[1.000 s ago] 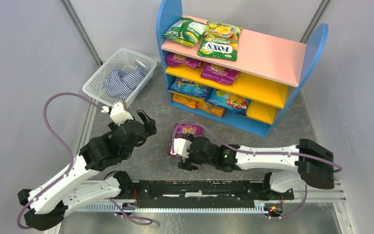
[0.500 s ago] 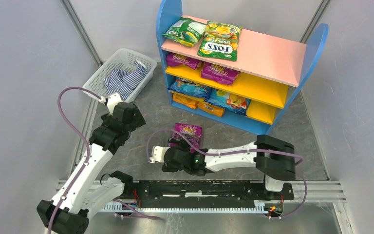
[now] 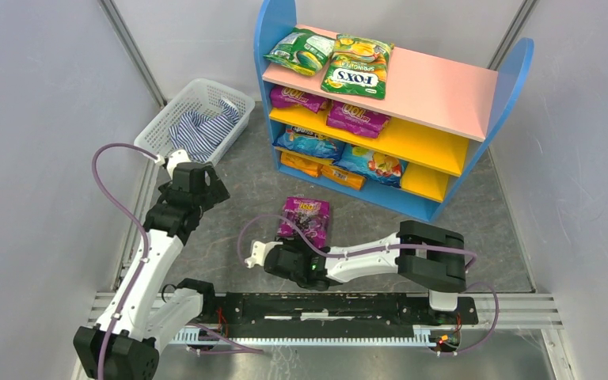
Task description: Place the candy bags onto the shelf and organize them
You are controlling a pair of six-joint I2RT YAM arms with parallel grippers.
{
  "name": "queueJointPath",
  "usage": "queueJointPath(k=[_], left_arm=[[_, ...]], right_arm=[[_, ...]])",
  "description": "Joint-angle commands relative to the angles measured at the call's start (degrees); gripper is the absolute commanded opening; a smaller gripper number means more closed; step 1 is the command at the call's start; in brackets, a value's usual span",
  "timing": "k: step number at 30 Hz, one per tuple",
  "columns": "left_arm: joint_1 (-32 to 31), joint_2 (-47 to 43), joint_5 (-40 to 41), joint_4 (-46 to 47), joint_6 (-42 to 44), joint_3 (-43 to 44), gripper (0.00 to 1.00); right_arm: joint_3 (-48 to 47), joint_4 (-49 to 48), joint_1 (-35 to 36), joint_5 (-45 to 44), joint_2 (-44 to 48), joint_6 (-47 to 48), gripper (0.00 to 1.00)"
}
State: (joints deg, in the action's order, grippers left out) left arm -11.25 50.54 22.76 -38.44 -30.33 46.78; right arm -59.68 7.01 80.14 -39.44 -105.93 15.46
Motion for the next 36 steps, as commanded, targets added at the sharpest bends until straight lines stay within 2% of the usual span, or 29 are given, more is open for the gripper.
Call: queueJointPath(k=[1,7,15,21,26,36], left_arm=[[0.5,0.1,-2.1,2.7,3.2,0.1,1.00],[0.5,-0.8,-2.0,2.7,3.0,-0.1,1.00],[0.5,-1.9,-3.4,3.1,3.2,-0.3,1.00],[0.5,-2.9,-4.6,3.5,3.4,-0.5,1.00],[0.5,-4.0,-5.4,3.8,3.6,-0.6,1.00],[0.5,-5.5,-7.1,4.2,3.8,-0.9,1.00]], right_arm=[[2.5,-3.6,0.0,-1.3,4.9,-0.8,0.36],[3.5,-0.2,0.0,-1.9,14.2,-0.3,0.16],[1.0,9.3,-0.3,-9.0,29.8,7.4,0.00],[-7.6,22.1,-0.4,-15.5,37.7,14.8,0.00],[-11.8,26.6,-0.4,-19.6,43.5,23.3,0.00],[-8.9,20.7,-3.5,-26.2,54.4,45.3,0.00]])
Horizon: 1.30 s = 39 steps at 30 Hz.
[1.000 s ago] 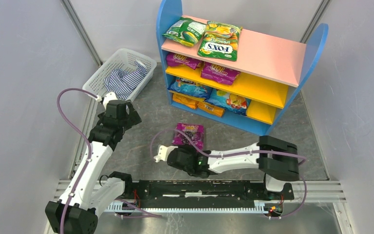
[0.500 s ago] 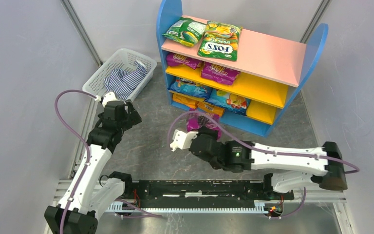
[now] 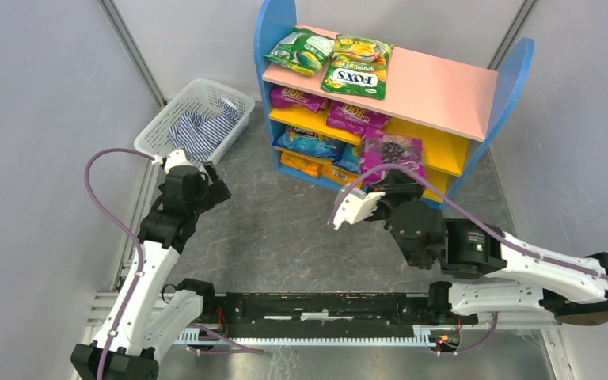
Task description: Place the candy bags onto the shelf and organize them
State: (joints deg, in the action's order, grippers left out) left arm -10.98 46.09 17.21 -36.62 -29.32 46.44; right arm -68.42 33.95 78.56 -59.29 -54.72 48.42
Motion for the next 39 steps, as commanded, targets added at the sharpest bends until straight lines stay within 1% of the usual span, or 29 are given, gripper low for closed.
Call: queueJointPath(k=[1,5,6,9,14,16,19,20,22,25,28,32,33,34,35,36,37,39], left_arm=[[0.3,-1.3,-1.6,2.4,2.8,-0.6,1.00],[0.2,-1.6,-2.0,2.5,2.8,-0.6,1.00],[0.2,-1.6,-2.1,2.5,2.9,-0.7,1.00],[0.2,-1.8,-2.4,2.5,2.9,-0.7,1.00],[0.2,-2.6,-3.0,2.8,3.0,-0.8,1.00],[0.2,-2.6,-3.4,2.8,3.1,-0.9,1.00],[0.2,-2.9,-4.3,3.2,3.3,-1.0,1.00],[0.2,-3.0,-4.6,3.3,3.3,-1.0,1.00],[0.2,-3.3,-5.2,3.5,3.4,-1.1,1.00],[0.2,-3.8,-6.1,3.8,3.7,-1.2,1.00],[0.2,-4.2,-6.5,4.0,3.7,-1.2,1.00],[0.2,-4.6,-7.0,4.1,3.9,-1.3,1.00],[0.2,-4.7,-7.0,4.2,3.9,-1.4,1.00],[0.2,-4.6,-7.2,4.3,3.9,-1.3,1.00],[0.2,-4.6,-7.4,4.3,4.0,-1.3,1.00],[0.2,-4.6,-7.6,4.2,4.0,-1.3,1.00],[0.2,-4.5,-8.1,4.4,4.0,-1.3,1.00],[0.2,-4.6,-9.4,4.7,4.3,-1.5,1.00]], right_arm=[[-0.2,-7.3,-3.0,-6.4,3.5,13.8,0.00],[0.4,-11.6,-7.9,-5.4,3.2,18.7,0.00],[0.9,-12.3,-10.4,-3.7,2.9,19.4,0.00],[3.2,-14.8,-21.2,4.4,1.8,19.6,0.00],[7.3,-21.3,-29.9,11.4,-0.1,20.1,0.00],[8.0,-21.7,-33.8,16.4,-0.6,19.4,0.00],[12.6,-27.2,-38.9,23.2,0.0,21.9,0.00],[12.5,-27.5,-41.1,25.0,-0.7,21.9,0.00],[11.1,-26.4,-43.7,28.6,-2.2,21.3,0.00],[10.1,-25.8,-45.8,33.8,-3.6,21.7,0.00],[10.1,-25.8,-47.3,36.3,-4.9,22.3,0.01],[11.8,-28.2,-48.9,37.8,-5.3,22.1,0.12],[11.4,-27.9,-49.0,37.5,-5.6,21.2,0.17],[10.7,-26.5,-48.9,37.5,-5.7,19.6,0.26],[9.7,-25.0,-48.9,38.1,-5.4,16.8,0.40],[8.6,-23.0,-48.8,38.9,-4.3,13.3,0.51],[7.8,-21.3,-48.7,39.5,-3.3,10.0,0.60],[7.5,-19.4,-48.7,39.3,-0.7,1.7,0.74]])
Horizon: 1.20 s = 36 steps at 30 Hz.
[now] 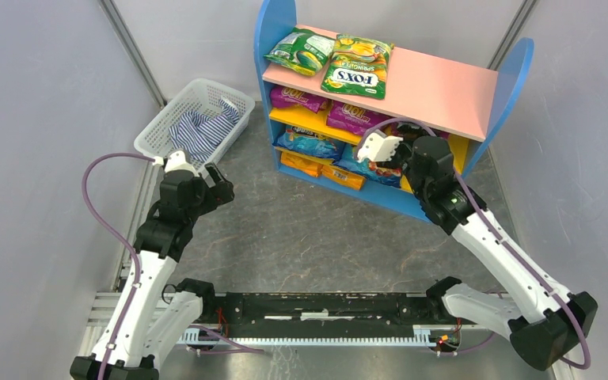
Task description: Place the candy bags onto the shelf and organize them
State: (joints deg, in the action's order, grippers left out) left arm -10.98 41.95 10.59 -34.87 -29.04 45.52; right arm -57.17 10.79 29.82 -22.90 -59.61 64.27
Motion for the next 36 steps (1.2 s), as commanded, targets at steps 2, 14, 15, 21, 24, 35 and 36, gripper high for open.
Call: queueJointPath(k=[2,14,15,21,24,35,36], left_arm=[[0.2,-0.2,-3.9,3.2,4.3,-0.6,1.00],[0.2,-3.3,-20.4,4.2,2.5,3.1,1.00],[0.2,-4.1,-22.7,3.9,1.2,4.6,1.00],[0.2,-7.3,-30.9,5.1,-5.2,18.5,1.00],[0.2,-6.5,-31.3,4.7,-5.9,27.2,1.00],[0.2,-6.6,-30.8,7.1,-6.2,46.1,1.00],[0.2,-7.0,-30.6,7.6,-6.2,46.6,1.00]], right_arm=[[-3.4,6.1,0.3,4.7,7.0,-19.3,0.83],[0.2,18.8,0.5,28.0,22.9,-51.9,0.98],[-0.1,18.9,0.5,28.1,24.1,-53.8,0.98],[-6.7,18.8,0.5,23.3,30.1,-60.8,0.98],[-6.8,14.3,0.5,17.9,35.7,-62.9,0.98],[-8.4,11.7,0.3,-1.2,46.8,-63.8,0.98],[-8.7,11.9,0.3,-2.4,47.3,-63.7,0.98]])
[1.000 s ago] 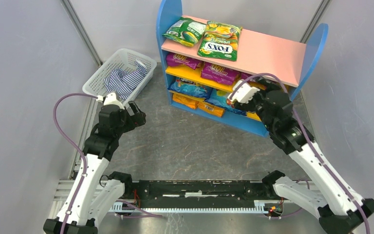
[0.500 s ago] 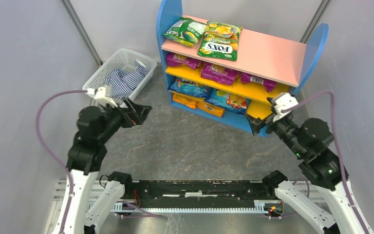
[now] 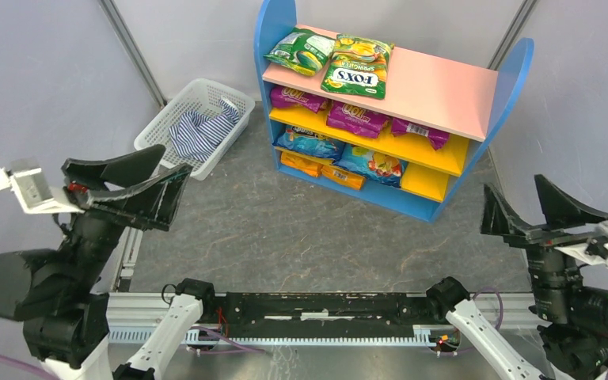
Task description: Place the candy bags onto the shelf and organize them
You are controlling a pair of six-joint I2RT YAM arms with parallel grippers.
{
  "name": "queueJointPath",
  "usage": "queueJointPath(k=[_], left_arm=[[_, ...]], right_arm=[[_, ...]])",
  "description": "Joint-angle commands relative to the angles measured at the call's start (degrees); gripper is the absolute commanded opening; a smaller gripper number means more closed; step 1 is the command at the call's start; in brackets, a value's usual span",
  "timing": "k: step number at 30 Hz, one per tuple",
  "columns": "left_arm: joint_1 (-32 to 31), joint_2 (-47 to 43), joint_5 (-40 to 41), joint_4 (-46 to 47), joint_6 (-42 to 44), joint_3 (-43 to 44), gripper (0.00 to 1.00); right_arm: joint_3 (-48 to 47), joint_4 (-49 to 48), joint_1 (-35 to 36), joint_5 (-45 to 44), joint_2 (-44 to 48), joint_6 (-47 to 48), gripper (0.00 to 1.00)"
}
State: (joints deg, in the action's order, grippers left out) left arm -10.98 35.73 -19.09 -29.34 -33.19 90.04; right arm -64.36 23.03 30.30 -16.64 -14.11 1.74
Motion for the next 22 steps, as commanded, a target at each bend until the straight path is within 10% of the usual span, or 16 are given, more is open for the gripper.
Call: queueJointPath(k=[1,22], left_arm=[[0.2,-1.1,-0.7,2.6,-1.9,2.5,1.00],[0.2,-3.1,5.3,0.8,1.4,3.7,1.00]], right_arm=[[-1.8,0.0,-0.2,-9.5,2.4,-1.0,0.98],[1.3,-3.8,-2.0,-8.8,6.3,2.0,0.98]])
